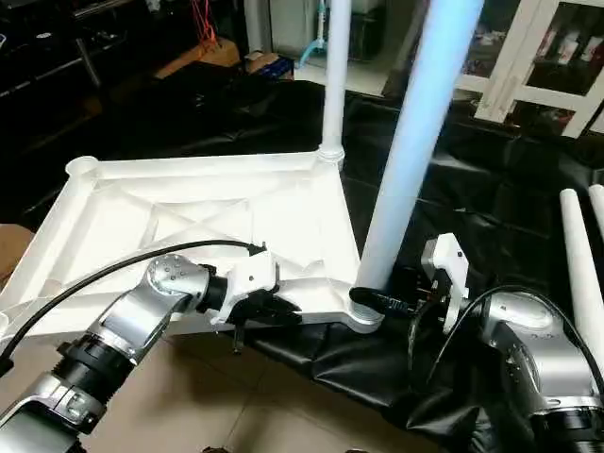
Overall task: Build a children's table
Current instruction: Rotate leg to tighten
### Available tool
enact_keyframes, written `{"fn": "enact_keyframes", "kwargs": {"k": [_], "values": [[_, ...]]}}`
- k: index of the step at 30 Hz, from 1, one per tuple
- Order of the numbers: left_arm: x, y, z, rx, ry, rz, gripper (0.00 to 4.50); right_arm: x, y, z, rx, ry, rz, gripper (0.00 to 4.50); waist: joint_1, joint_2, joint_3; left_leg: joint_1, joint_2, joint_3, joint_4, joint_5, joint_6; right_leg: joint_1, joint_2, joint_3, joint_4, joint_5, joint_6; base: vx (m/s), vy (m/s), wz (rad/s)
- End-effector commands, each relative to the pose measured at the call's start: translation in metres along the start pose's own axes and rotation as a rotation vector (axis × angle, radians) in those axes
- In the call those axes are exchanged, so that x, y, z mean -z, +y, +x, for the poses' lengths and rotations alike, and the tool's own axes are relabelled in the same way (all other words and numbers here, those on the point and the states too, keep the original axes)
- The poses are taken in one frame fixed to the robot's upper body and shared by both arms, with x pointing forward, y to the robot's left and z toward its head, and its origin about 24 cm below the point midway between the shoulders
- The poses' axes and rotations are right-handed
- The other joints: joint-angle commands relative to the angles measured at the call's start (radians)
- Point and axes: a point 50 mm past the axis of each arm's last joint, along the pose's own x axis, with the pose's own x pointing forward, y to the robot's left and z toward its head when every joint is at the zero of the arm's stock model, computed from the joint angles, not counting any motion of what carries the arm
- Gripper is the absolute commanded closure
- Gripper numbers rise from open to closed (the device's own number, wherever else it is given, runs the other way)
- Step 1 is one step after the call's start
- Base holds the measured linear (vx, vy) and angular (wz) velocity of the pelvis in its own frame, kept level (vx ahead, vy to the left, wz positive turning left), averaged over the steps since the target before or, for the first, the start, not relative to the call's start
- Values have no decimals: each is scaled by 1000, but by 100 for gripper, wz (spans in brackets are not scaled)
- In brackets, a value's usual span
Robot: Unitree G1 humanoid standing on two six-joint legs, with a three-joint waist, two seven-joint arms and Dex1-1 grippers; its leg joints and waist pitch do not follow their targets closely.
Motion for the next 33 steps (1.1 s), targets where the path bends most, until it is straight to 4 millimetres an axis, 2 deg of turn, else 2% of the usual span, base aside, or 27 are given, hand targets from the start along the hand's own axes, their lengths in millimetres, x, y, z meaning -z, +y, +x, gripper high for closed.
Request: {"fn": "enact_keyframes", "kwargs": {"k": [1, 2, 3, 4, 5, 6, 8, 9, 11, 12, 13, 15, 18, 19, 20, 21, 23, 25, 26, 27, 28, 31, 32, 33], "values": [[-5, 3, 0, -18, -4, 23, 450, 10, -9, 3, 160, 53, -11, 254, -1, -29, -58, 24, 107, -63, -90, -163, 83, 27, -80, 47, -60, -203, -214, 0, 0, 0], [-6, 9, 3, -84, 26, -6, 450, 20, -13, 14, 291, 82, -2, 254, -4, -30, -58, 25, 105, -62, -90, -169, 80, 27, -80, 47, -61, -209, -214, 0, 0, 0], [-6, 9, 3, -84, 26, -6, 450, 20, -13, 14, 291, 82, -2, 255, -12, -26, -57, 22, 104, -64, -92, -167, 63, 25, -77, 47, -61, -214, -213, 0, 0, 0], [-11, 18, 9, -182, 46, -59, 450, 30, -16, 33, 460, 107, 19, 257, -21, -25, -53, 22, 105, -67, -97, -194, 37, 26, -75, 45, -64, -253, -207, 0, 0, 0], [-15, 22, 13, -234, 49, -94, 450, 34, -18, 42, 540, 118, 30, 257, -29, -25, -54, 26, 103, -65, -97, -210, 15, 19, -73, 45, -61, -265, -211, 0, 0, 0], [-22, 27, 20, -306, 39, -151, 450, 36, -19, 57, 660, 126, 36, 258, -41, -27, -54, 27, 101, -70, -99, -247, -25, 20, -75, 45, -65, -299, -209, 0, 0, 0], [-30, 30, 28, -358, 19, -203, 450, 37, -20, 73, 767, 115, 61, 259, -50, -28, -55, 26, 98, -74, -102, -281, -48, 24, -78, 43, -72, -327, -196, 0, 0, 0], [-37, 30, 34, -374, -5, -224, 450, 36, -20, 88, 822, 89, 110, 260, -54, -27, -57, 32, 97, -70, -99, -291, -47, 18, -76, 46, -76, -308, -196, 0, 0, 0], [-40, 31, 36, -378, -16, -231, 450, 36, -20, 95, 841, 77, 136, 260, -65, -26, -60, 23, 93, -72, -98, -285, -31, 25, -77, 45, -75, -271, -203, 0, 0, 0], [-46, 31, 40, -389, -35, -236, 450, 33, -18, 109, 870, 46, 180, 260, -65, -29, -61, 23, 94, -69, -95, -262, -9, 25, -78, 46, -73, -237, -207, 0, 0, 0], [-47, 32, 41, -393, -39, -235, 450, 32, -18, 113, 876, 37, 187, 260, -67, -28, -62, 22, 92, -67, -91, -248, 9, 25, -80, 47, -73, -219, -217, 0, 0, 0], [-50, 34, 41, -408, -42, -237, 450, 23, -14, 129, 829, 0, 152, 260, -67, -29, -63, 17, 93, -68, -89, -213, 35, 31, -80, 45, -69, -187, -222, 0, 0, 0], [-47, 34, 39, -419, -30, -245, 450, 17, -8, 136, 756, -40, 125, 260, -65, -30, -64, 17, 95, -65, -84, -154, 79, 33, -79, 44, -60, -124, -238, 0, 0, 0], [-46, 35, 38, -425, -24, -251, 450, 16, -6, 137, 734, -58, 117, 260, -64, -30, -64, 16, 97, -65, -83, -129, 94, 36, -79, 44, -57, -104, -244, 0, 0, 0], [-44, 34, 37, -423, -19, -244, 450, 13, -3, 138, 671, -96, 135, 225, -64, -31, -64, 15, 97, -65, -83, -122, 101, 37, -80, 43, -56, -99, -246, 0, 0, 0], [-41, 34, 34, -420, -19, -240, 450, 10, 1, 136, 615, -122, 122, 225, -61, -25, -64, 17, 99, -66, -83, -123, 111, 38, -80, 43, -55, -97, -247, 0, 0, 0], [-39, 34, 33, -417, -19, -236, 450, 9, 3, 135, 581, -135, 113, 191, -60, -28, -64, 16, 100, -66, -83, -119, 120, 38, -79, 43, -54, -86, -249, 0, 0, 0], [-37, 33, 31, -399, -27, -217, 450, 7, 3, 130, 568, -152, 116, 179, -59, -28, -62, 16, 100, -67, -85, -145, 121, 39, -80, 43, -59, -121, -247, 0, 0, 0], [-34, 32, 28, -388, -26, -195, 450, 4, 1, 122, 556, -160, 99, 165, -58, -27, -60, 17, 101, -67, -87, -159, 118, 39, -80, 43, -61, -139, -243, 0, 0, 0], [-28, 30, 22, -352, -23, -124, 450, -1, -4, 106, 531, -177, 73, 152, -55, -29, -59, 18, 102, -68, -89, -188, 110, 38, -79, 43, -66, -175, -231, 0, 0, 0], [-24, 27, 19, -323, -12, -68, 450, -3, -6, 95, 497, -175, 56, 142, -48, -29, -57, 18, 104, -73, -93, -202, 105, 42, -76, 43, -68, -196, -212, 0, 0, 0], [-17, 19, 12, -229, -4, 43, 450, -6, -6, 76, 379, -134, 8, 131, -49, -26, -57, 20, 105, -71, -95, -216, 91, 35, -76, 45, -65, -193, -212, 0, 0, 0], [-15, 16, 11, -196, -4, 54, 450, -6, -4, 70, 329, -109, -15, 120, -47, -27, -56, 19, 105, -71, -95, -217, 90, 36, -76, 45, -65, -193, -212, 0, 0, 0], [-12, 12, 8, -154, 1, 55, 450, -5, -1, 58, 236, -58, -50, 100, -43, -27, -55, 24, 108, -69, -96, -224, 82, 33, -77, 46, -64, -194, -216, 0, 0, 0]]}}
